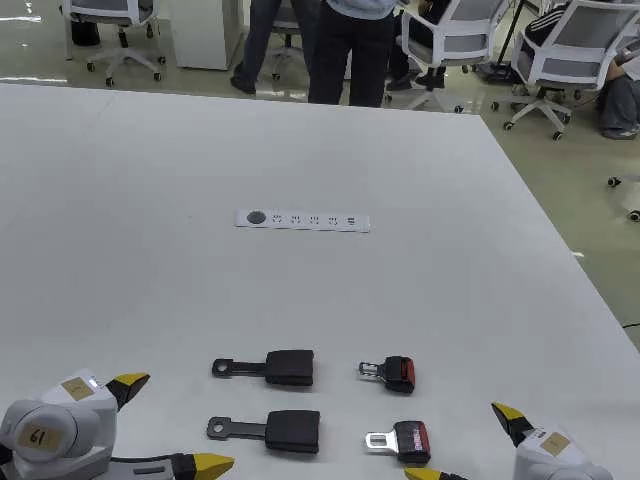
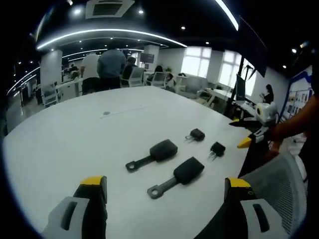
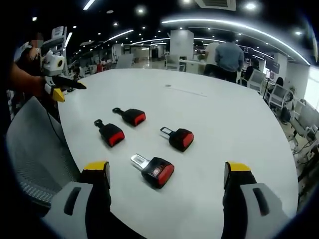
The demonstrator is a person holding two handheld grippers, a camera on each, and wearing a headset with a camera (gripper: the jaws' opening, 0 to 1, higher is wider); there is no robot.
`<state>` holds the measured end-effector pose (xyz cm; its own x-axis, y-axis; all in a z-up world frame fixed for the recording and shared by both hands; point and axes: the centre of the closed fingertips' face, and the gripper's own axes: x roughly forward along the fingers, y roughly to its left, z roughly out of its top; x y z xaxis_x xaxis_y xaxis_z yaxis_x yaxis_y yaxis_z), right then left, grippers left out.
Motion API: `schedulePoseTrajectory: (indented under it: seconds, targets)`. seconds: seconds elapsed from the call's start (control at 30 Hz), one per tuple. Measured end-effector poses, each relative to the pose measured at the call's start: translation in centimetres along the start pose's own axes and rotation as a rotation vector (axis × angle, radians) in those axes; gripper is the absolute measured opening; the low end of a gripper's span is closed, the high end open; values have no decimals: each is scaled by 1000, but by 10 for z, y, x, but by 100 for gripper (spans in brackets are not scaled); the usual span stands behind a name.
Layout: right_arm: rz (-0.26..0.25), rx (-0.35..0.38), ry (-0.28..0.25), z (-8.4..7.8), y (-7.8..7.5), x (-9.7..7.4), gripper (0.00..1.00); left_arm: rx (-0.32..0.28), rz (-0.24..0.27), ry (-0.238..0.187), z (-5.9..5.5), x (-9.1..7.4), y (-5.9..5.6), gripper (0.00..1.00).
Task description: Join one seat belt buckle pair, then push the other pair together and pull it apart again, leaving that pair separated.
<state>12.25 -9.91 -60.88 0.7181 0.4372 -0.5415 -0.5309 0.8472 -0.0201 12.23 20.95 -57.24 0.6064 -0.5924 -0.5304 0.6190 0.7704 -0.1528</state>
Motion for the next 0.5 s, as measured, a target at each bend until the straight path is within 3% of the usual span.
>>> schedulePoseTrajectory:
  seconds: [0.5]
  targets:
    - [-1, -2, 1, -3, 1, -5, 95, 6, 0, 1, 0, -3, -3, 100]
